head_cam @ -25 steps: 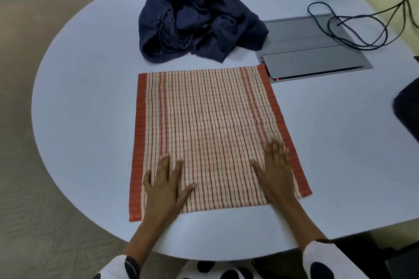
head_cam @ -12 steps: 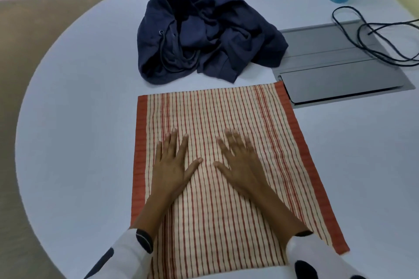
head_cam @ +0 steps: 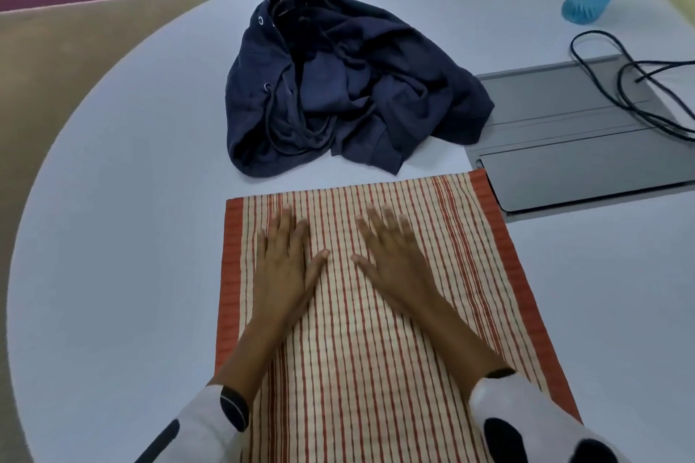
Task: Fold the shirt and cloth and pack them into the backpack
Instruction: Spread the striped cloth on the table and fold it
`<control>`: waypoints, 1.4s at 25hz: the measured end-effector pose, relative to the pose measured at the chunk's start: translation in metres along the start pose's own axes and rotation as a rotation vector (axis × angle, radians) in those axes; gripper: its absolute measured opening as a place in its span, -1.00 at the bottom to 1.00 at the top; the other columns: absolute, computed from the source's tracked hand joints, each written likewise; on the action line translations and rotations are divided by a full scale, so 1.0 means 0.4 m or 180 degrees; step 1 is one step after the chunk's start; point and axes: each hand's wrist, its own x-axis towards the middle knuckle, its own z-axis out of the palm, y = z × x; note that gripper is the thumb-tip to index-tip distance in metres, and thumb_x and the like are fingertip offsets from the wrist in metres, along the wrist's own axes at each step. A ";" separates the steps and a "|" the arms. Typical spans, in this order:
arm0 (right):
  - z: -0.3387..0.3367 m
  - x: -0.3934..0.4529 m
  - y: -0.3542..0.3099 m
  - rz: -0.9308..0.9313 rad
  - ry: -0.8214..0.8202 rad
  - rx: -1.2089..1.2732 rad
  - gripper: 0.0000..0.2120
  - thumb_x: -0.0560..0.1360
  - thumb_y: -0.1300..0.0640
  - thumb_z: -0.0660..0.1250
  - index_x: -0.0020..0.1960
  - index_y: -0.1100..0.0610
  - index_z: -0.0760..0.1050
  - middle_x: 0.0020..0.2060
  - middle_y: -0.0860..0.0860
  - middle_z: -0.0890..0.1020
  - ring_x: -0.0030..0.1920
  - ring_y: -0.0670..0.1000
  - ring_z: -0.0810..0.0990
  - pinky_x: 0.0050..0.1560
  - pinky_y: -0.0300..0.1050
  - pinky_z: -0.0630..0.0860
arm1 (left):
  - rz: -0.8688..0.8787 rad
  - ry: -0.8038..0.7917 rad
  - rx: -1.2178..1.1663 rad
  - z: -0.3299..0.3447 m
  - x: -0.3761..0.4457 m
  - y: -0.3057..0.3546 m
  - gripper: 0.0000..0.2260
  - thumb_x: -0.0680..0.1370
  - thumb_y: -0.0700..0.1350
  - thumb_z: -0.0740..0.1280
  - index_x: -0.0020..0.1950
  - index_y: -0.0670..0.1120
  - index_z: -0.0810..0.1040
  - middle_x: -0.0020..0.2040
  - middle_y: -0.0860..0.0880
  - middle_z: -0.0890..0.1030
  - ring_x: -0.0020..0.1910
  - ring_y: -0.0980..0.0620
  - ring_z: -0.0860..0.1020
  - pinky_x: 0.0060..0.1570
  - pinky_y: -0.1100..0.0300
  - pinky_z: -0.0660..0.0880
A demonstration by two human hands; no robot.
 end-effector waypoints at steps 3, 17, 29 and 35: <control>0.010 0.063 -0.013 -0.0368 -0.0042 -0.0201 -0.41 0.58 -0.21 -0.23 0.55 -0.01 -0.06 0.56 0.03 -0.03 0.55 0.03 -0.15 0.51 0.07 -0.23 | 0.0115 -0.0222 0.0295 0.001 0.063 -0.041 -0.28 0.51 0.37 -0.15 0.57 0.00 -0.03 0.58 -0.03 -0.09 0.54 0.05 -0.20 0.48 0.06 -0.27; -0.071 0.003 0.291 0.1094 0.0161 0.0134 -0.11 0.40 -0.44 -0.40 0.54 0.12 -0.23 0.55 0.06 -0.16 0.53 0.01 -0.23 0.50 -0.05 -0.29 | -0.0421 -0.0178 0.0274 -0.026 0.023 -0.103 -0.16 0.46 0.44 -0.14 0.56 -0.06 -0.20 0.57 0.00 -0.14 0.53 0.09 -0.24 0.49 0.02 -0.28; -0.012 -0.536 0.168 0.1298 0.0006 0.0253 -0.10 0.37 -0.44 -0.48 0.55 0.05 -0.18 0.55 0.06 -0.15 0.52 -0.02 -0.26 0.46 -0.09 -0.36 | -0.0384 -0.0375 0.0244 -0.045 -0.571 -0.140 -0.21 0.51 0.38 -0.18 0.54 -0.14 -0.09 0.56 -0.05 -0.07 0.54 0.01 -0.11 0.50 -0.01 -0.09; 0.017 -0.752 0.123 0.1343 0.0200 0.0381 -0.32 0.55 -0.27 -0.18 0.55 0.08 0.05 0.54 0.10 0.07 0.55 0.06 -0.02 0.51 0.00 -0.18 | 0.0022 -0.0392 0.0636 -0.064 -0.732 -0.117 -0.35 0.59 0.21 -0.12 0.50 -0.20 0.20 0.52 -0.16 0.17 0.51 -0.08 0.08 0.48 -0.07 -0.01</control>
